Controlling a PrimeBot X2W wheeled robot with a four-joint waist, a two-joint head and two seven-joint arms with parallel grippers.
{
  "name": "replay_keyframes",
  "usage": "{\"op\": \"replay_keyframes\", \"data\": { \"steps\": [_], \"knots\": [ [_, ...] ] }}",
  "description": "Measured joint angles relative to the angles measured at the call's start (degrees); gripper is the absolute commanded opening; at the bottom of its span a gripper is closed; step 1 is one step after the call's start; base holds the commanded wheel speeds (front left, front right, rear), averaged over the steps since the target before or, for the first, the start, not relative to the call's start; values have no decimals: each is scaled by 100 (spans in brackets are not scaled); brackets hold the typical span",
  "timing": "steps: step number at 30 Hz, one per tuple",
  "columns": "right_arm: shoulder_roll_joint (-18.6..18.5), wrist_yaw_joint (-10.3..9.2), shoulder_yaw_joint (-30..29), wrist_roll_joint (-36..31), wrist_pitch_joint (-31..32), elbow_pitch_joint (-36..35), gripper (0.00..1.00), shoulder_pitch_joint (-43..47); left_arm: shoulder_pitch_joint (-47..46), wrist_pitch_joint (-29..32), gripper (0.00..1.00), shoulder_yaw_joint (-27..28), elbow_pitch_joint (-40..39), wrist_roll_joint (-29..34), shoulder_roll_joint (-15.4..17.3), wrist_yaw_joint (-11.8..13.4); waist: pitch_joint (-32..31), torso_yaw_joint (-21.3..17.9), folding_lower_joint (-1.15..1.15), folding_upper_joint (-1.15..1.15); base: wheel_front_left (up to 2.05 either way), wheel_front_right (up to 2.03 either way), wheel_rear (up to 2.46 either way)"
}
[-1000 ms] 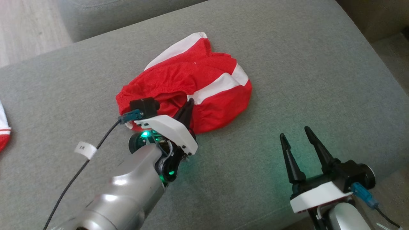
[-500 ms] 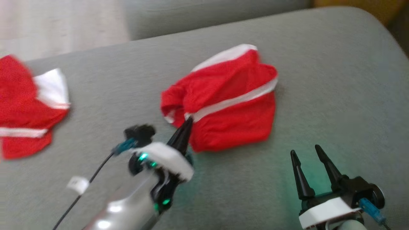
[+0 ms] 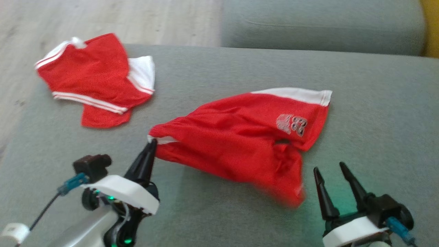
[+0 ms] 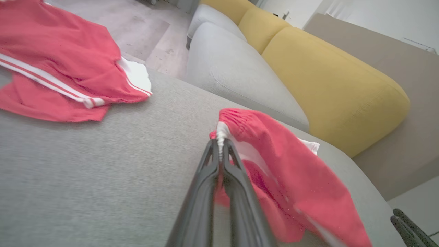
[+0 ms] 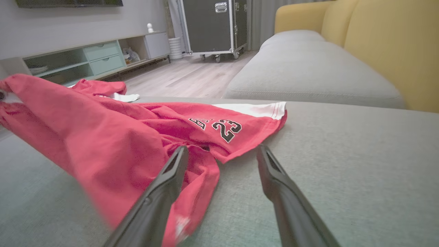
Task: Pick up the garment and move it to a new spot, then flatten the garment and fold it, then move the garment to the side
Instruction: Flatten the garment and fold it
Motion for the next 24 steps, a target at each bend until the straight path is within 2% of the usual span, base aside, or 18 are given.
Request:
{"op": "replay_keyframes", "data": {
  "steps": [3, 6, 9, 17, 19, 24],
  "knots": [
    [-130, 0, 256, 170, 0, 191, 100, 1, 77, -1, 0, 108, -305, -32, 177, 158, -10, 204, 0, 0, 0, 0, 0],
    [-266, 0, 599, 361, 1, 248, 100, -3, 87, -2, 0, 138, -441, -32, 222, 200, 8, 297, 0, 0, 0, 0, 0],
    [-479, 0, 1232, 746, 1, 250, 100, -9, 87, -2, 0, 157, -531, -31, 245, 283, 72, 360, 1, 0, 0, 0, 0],
    [-1434, 0, 2795, 1096, 1, 282, 100, -51, 81, -3, 0, 192, -522, 30, 234, 278, 214, 402, 1, 0, 0, 0, 0],
    [-1561, 0, 3098, 1105, 1, 323, 100, -136, 77, -3, 0, 199, -509, 33, 222, 276, 246, 402, 1, 0, 0, 0, 0],
    [-1633, 0, 3407, 1292, 1, 433, 100, -456, 57, -3, 0, 199, -456, 76, 162, 224, 318, 451, 1, 0, 0, 0, 0]
  ]
}}
